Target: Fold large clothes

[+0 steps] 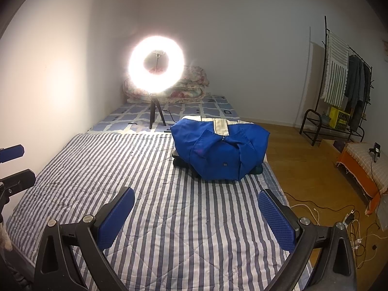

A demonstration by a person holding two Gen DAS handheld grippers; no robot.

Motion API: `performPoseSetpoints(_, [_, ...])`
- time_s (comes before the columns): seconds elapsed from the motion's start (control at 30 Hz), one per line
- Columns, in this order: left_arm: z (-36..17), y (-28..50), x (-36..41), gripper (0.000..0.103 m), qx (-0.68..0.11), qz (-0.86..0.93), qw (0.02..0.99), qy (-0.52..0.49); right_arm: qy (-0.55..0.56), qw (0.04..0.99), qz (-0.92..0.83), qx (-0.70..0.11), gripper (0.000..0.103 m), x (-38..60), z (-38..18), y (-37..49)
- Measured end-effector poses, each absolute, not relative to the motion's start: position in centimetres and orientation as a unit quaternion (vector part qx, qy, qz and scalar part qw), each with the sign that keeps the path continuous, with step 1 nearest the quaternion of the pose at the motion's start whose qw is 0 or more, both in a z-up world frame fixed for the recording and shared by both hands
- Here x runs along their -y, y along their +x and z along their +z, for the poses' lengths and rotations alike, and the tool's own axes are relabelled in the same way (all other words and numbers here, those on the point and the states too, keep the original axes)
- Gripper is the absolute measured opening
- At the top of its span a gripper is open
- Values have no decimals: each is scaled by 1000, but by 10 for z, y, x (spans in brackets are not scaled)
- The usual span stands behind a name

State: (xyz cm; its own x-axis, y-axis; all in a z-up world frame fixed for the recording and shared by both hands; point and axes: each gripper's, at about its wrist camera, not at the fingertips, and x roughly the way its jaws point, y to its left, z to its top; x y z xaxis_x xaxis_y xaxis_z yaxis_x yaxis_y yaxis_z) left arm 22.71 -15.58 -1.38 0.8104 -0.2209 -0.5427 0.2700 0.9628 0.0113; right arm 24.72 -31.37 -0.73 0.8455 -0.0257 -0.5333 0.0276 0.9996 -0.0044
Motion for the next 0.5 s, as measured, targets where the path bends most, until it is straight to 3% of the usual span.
performPoseSetpoints(0.5, [-14, 224, 156, 103, -278, -126, 951, 45, -6, 959, -9, -282, 103, 313, -10, 247])
